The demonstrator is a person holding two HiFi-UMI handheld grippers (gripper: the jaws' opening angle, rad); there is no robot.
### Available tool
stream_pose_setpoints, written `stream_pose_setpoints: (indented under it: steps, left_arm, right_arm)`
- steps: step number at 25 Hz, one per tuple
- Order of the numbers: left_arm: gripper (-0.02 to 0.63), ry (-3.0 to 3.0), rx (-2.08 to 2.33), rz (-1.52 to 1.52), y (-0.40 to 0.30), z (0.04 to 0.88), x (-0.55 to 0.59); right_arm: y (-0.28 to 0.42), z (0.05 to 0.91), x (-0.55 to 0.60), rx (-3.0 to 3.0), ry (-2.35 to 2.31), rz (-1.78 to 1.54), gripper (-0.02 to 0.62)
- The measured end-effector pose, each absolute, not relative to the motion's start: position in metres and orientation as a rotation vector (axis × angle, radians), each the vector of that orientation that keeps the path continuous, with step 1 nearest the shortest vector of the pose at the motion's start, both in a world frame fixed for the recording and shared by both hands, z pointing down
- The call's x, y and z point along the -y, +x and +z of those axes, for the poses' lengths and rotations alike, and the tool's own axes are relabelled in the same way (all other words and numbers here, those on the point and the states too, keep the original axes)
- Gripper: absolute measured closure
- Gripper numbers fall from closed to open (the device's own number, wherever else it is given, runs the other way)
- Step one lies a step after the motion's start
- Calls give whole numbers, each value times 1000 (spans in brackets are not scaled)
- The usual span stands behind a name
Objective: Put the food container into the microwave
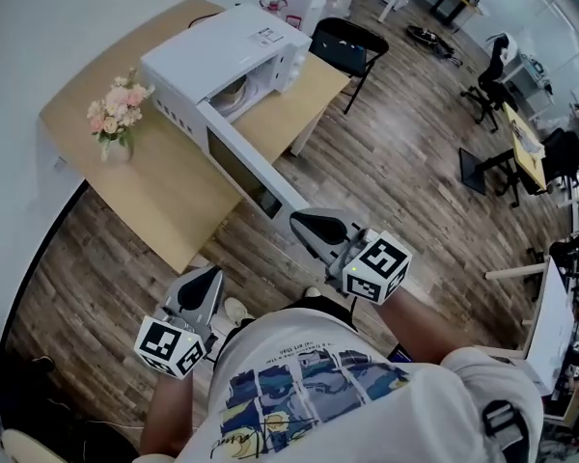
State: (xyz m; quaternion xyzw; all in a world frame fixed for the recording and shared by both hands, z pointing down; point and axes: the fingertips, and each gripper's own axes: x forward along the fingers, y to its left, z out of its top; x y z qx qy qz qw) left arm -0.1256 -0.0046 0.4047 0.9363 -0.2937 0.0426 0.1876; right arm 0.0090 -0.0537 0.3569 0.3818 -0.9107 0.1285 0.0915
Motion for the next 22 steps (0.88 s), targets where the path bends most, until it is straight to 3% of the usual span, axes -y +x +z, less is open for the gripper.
stream_pose_setpoints:
  steps: [22]
  left_arm:
    - [597, 2757, 654, 211, 183, 381, -49]
  right_arm:
    - [278, 359, -35, 2724, 1216, 323, 588]
